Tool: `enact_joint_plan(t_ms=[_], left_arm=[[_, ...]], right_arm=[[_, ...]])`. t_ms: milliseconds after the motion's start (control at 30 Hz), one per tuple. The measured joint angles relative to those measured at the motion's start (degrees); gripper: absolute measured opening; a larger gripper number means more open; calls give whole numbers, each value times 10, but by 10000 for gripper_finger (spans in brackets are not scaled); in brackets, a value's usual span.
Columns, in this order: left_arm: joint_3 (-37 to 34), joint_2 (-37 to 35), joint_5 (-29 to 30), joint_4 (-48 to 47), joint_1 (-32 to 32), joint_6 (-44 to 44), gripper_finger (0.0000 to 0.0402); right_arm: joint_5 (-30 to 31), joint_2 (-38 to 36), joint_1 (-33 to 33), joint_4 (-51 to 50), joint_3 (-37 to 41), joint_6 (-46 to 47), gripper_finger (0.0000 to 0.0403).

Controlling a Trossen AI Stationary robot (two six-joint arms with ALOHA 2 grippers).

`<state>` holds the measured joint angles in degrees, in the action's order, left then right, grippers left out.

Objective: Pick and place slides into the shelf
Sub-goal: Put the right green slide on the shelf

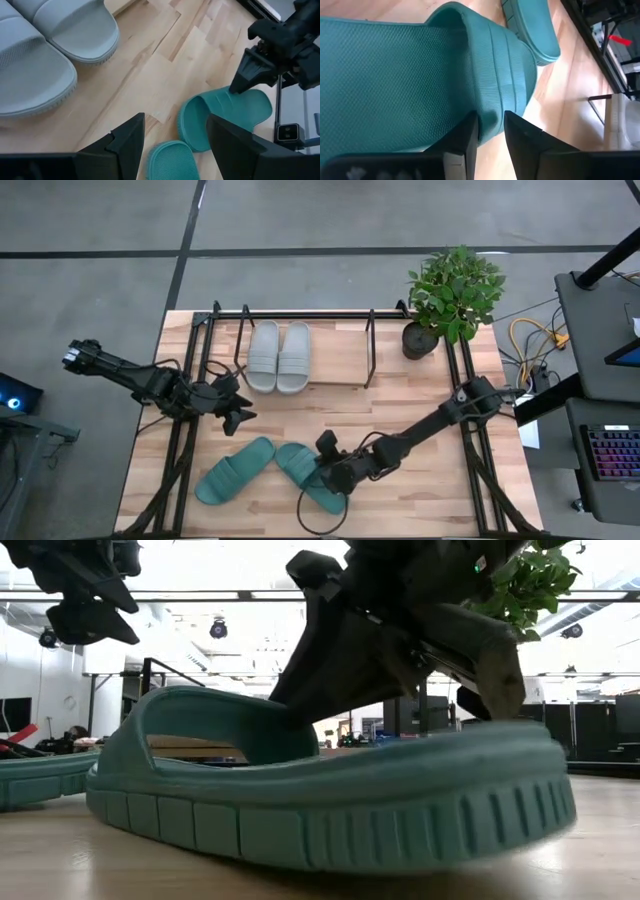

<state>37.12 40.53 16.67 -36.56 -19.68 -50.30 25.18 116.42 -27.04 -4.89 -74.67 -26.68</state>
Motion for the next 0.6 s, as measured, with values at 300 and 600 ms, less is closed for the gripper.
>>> enact_joint_plan(t_ms=[300, 600], left_arm=[[0, 8, 0, 0, 0, 2, 196], [0, 23, 0, 0, 0, 1, 196]], right_arm=[[-58, 18, 20, 28, 0, 11, 88], [-17, 36, 22, 49, -1, 7, 57]])
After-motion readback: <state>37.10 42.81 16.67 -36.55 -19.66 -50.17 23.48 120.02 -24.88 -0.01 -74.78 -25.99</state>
